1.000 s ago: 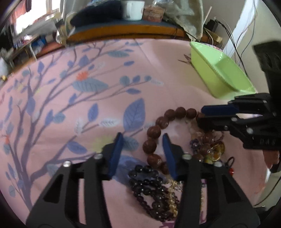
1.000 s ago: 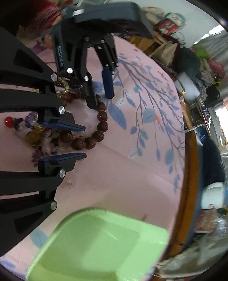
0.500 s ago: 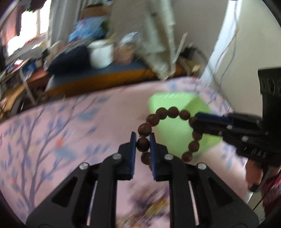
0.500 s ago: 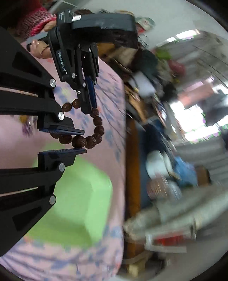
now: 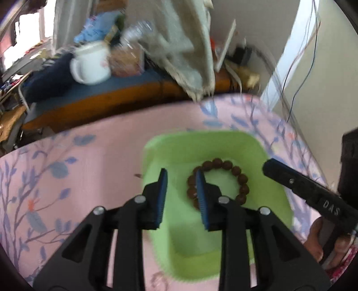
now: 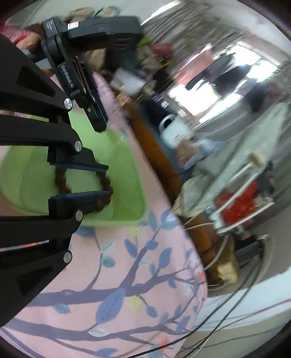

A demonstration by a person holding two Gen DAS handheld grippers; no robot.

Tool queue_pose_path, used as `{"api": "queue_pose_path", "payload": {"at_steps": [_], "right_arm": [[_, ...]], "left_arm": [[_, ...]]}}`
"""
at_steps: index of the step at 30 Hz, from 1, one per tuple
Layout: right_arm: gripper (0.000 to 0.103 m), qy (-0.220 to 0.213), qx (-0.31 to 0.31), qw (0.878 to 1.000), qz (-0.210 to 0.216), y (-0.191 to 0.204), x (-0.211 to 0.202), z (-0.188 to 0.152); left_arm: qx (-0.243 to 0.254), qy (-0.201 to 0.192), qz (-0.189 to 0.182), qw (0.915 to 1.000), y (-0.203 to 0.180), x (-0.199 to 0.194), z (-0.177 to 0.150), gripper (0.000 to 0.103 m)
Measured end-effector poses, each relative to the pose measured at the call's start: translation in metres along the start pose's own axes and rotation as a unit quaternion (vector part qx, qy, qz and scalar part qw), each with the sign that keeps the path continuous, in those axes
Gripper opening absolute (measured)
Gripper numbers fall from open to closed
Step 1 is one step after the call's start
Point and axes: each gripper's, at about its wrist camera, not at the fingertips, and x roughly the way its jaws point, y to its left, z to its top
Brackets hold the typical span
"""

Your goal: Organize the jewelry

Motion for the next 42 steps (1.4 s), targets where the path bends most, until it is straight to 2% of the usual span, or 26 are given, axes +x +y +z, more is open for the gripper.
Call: {"api": "queue_pose_path", "payload": {"at_steps": [2,3,4,5,6,7,8,9,10,11,13,15,18,20,25,29,31,33,34,36,42], "right_arm": [[0.001,-0.046,-0.015,0.998,0.041,0.017,-0.030,-0.009],[0.021,-0.067,-0.031,0.996,0.052,0.029,-0.043,-0.016],[0.051,-0.091,-0.054,0.993,0.058,0.040,-0.058,-0.029],[0.063,-0.106,-0.069,0.990,0.059,0.047,-0.065,-0.037],[0.067,-0.121,-0.087,0.987,0.063,0.055,-0.075,-0.052],[0.067,-0.115,-0.106,0.985,0.069,0.063,-0.079,-0.065],[0.067,-0.090,-0.120,0.986,0.068,0.069,-0.077,-0.077],[0.061,-0.072,-0.123,0.988,0.065,0.071,-0.073,-0.084],[0.045,-0.054,-0.125,0.989,0.062,0.073,-0.069,-0.096],[0.037,-0.033,-0.125,0.990,0.056,0.073,-0.063,-0.108],[0.008,0.010,-0.120,0.992,0.046,0.075,-0.049,-0.122],[0.001,0.051,-0.115,0.991,0.050,0.079,-0.034,-0.134],[0.000,0.084,-0.144,0.985,0.039,0.096,-0.019,-0.145],[0.000,0.095,-0.168,0.980,0.036,0.111,-0.008,-0.149],[0.000,0.112,-0.184,0.976,0.041,0.131,0.013,-0.150],[0.003,0.132,-0.157,0.977,0.058,0.133,0.033,-0.143],[0.009,0.145,-0.149,0.976,0.062,0.133,0.044,-0.143],[0.009,0.164,-0.145,0.974,0.059,0.130,0.056,-0.145],[0.000,0.163,-0.143,0.974,0.060,0.129,0.055,-0.145],[0.000,0.176,-0.148,0.971,0.062,0.127,0.051,-0.145],[0.000,0.150,-0.103,0.983,0.035,0.084,0.013,-0.144]], "left_arm": [[-0.010,-0.042,-0.012,0.9990,0.017,-0.038,-0.008,0.025],[-0.017,-0.072,-0.016,0.9972,0.029,-0.064,-0.019,0.027],[-0.019,-0.089,-0.010,0.9958,0.039,-0.084,-0.031,0.031],[-0.019,-0.098,-0.001,0.9950,0.046,-0.096,-0.041,0.033],[-0.021,-0.105,0.013,0.9942,0.056,-0.111,-0.058,0.035],[-0.024,-0.105,0.022,0.9939,0.063,-0.120,-0.072,0.035],[-0.028,-0.102,0.031,0.9939,0.071,-0.126,-0.087,0.035],[-0.036,-0.093,0.041,0.9942,0.082,-0.133,-0.107,0.035],[-0.043,-0.082,0.049,0.9946,0.090,-0.135,-0.122,0.035],[-0.047,-0.073,0.053,0.9948,0.095,-0.136,-0.132,0.035],[-0.061,-0.056,0.057,0.9949,0.108,-0.139,-0.159,0.035],[-0.075,-0.045,0.047,0.9951,0.117,-0.144,-0.182,0.035],[-0.081,-0.032,0.021,0.9960,0.116,-0.145,-0.204,0.035],[-0.079,-0.031,0.017,0.9963,0.112,-0.143,-0.216,0.035],[-0.098,-0.020,-0.002,0.9950,0.116,-0.139,-0.228,0.035],[-0.100,-0.015,-0.006,0.9949,0.117,-0.137,-0.233,0.035],[-0.101,-0.013,-0.008,0.9948,0.118,-0.134,-0.233,0.035],[-0.102,-0.010,-0.008,0.9947,0.118,-0.131,-0.232,0.035],[-0.102,-0.009,-0.009,0.9947,0.118,-0.131,-0.231,0.035],[-0.101,-0.009,-0.011,0.9948,0.118,-0.130,-0.230,0.035],[-0.078,-0.010,-0.014,0.9968,0.106,-0.127,-0.217,0.035]]}}
